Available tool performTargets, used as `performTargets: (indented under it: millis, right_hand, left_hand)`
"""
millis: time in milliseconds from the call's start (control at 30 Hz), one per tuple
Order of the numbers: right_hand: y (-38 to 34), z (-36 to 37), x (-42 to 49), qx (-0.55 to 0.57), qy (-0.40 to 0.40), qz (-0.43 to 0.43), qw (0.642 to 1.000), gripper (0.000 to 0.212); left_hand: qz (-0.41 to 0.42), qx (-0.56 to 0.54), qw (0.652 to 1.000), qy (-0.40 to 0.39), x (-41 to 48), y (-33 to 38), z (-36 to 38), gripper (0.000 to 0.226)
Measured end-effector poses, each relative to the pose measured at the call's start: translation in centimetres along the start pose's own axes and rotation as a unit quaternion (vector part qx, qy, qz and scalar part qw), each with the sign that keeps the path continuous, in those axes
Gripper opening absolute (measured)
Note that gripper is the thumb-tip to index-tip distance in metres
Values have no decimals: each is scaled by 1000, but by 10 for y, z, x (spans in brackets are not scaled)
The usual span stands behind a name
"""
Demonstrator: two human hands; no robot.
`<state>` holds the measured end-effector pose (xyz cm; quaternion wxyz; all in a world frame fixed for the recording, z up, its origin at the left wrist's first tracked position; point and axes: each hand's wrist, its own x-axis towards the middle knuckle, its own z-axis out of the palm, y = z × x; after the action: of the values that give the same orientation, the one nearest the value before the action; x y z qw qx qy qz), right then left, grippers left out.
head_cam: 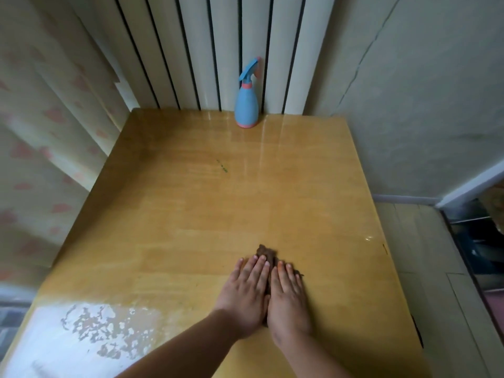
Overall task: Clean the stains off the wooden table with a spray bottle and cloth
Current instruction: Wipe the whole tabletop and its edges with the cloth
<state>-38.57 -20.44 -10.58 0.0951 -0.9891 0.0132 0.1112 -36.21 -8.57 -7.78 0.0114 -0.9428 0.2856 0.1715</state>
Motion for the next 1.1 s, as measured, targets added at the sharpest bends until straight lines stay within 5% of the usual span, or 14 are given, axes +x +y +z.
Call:
performTargets:
  millis: [633, 1100]
  right_hand:
    - [-44, -32, 152, -5, 29, -77, 997, 60]
    - [-56, -21, 96, 17, 12, -78, 997, 68]
  left_hand:
    - [-105, 10, 994, 23, 94, -109, -27, 62]
    - [-111, 12, 993, 35, 41, -91, -4, 74]
